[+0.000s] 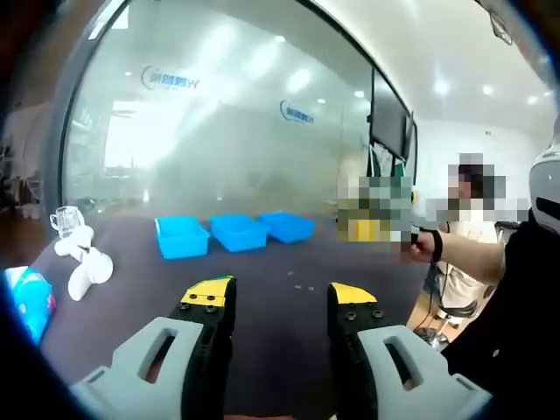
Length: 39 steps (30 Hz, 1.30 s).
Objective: Sort the screws, nuts, and washers into the corresponding bins
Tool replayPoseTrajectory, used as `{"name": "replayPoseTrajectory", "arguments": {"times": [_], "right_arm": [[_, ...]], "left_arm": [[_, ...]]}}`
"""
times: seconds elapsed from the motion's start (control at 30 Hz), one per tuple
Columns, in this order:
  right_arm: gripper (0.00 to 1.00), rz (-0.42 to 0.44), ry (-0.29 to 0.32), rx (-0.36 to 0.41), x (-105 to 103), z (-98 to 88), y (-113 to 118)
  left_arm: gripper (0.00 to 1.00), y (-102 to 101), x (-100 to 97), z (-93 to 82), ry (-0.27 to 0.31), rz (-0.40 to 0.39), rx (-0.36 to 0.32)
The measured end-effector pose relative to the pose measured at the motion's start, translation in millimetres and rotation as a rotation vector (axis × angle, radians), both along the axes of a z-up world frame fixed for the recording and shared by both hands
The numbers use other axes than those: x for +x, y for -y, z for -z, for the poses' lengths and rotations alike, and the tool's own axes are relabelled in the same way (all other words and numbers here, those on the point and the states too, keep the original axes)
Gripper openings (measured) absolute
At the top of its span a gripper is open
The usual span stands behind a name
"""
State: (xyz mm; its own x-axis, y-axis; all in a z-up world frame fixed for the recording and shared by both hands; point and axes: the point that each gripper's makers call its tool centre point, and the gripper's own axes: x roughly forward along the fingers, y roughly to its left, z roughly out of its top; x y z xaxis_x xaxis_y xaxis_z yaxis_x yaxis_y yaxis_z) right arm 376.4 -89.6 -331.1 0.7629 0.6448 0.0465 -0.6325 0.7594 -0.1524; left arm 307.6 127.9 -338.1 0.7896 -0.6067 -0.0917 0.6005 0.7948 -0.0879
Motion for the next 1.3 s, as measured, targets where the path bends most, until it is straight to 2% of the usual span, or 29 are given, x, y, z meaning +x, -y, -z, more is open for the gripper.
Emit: {"name": "replayPoseTrajectory", "arguments": {"times": [0.27,0.63,0.9,1.03,1.17,1.3], "right_arm": [[0.24,0.004,0.015,-0.028,-17.5,5.6,5.3],[0.24,-0.025,-0.078,-0.035,-24.1,27.8,3.9],[0.25,-0.063,-0.147,-0.080,-26.1,38.4,-2.2],[0.25,-0.087,-0.205,-0.120,-28.7,46.8,-7.0],[0.25,-0.111,-0.285,-0.192,-30.9,58.0,-8.0],[0.25,-0.140,-0.308,-0.271,-33.3,61.6,-12.1]], "left_arm": [[0.41,1.8,0.9,-0.6,0.000,0.003,0.004],[0.41,2.0,0.4,2.6,-0.007,0.003,0.004],[0.41,-0.7,-1.3,6.4,-0.013,-0.003,0.008],[0.41,-1.1,-2.9,8.5,-0.019,0.003,0.015],[0.42,-1.4,-4.2,10.2,-0.024,0.008,0.023],[0.42,-1.2,-4.8,12.3,-0.029,0.011,0.025]]}}
